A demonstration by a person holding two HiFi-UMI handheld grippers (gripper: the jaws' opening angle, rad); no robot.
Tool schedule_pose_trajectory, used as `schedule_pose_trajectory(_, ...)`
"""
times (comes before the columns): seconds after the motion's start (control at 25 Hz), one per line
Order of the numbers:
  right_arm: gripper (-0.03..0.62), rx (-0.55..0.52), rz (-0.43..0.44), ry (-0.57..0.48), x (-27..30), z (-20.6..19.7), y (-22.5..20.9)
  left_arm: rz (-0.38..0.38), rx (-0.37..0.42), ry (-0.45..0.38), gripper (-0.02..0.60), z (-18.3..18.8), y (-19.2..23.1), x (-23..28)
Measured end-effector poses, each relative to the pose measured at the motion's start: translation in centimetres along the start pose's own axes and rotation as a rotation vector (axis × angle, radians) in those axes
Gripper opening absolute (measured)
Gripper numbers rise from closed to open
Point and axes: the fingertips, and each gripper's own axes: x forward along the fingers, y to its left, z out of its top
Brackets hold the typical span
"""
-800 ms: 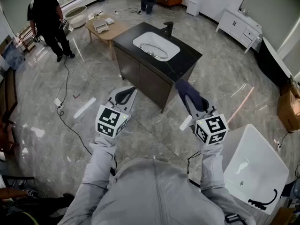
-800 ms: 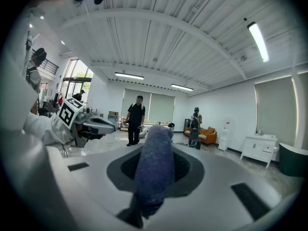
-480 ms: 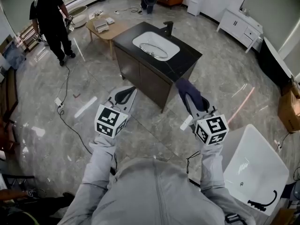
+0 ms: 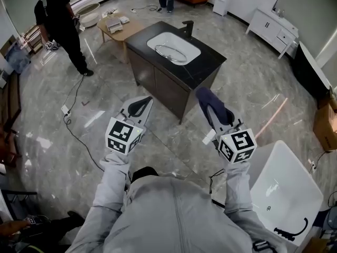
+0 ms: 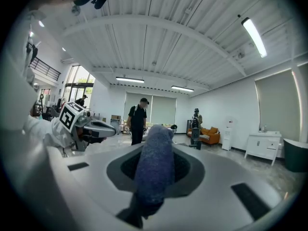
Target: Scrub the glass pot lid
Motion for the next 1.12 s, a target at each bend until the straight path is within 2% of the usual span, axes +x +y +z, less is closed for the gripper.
schedule_pose_trajectory(0.2,0.083,0.027,0.002,0.005,0.1,-0.7,-1.7,-0.003,0.017,0.008,0.028,-0.1,-0.8,1.3)
schedule_pose_trajectory(0.32,0.084,0.041,0.004,0.002,0.8,-0.5,-2.4,0.016,0.022,0.009,0.028,0.1,0.0,1.7)
schedule_pose_trajectory(0.56,0.083,0.066,0.006,0.018,3.5,-1.7,-3.9,0.017,0.006,0.034,0.028,-2.0,2.1,3.9)
schedule_pose_trajectory(0.72,0.084,0.066,-0.004,0.027,6.5,-2.0,-5.4,0.014,0.003,0.022,0.028,-2.5,4.9,6.6)
schedule_pose_trajectory(1.12,0.084,0.061,-0.059,0.031,16.6,-0.2,-10.0,-0.019,0.017,0.012,0.028,-2.4,14.8,14.8)
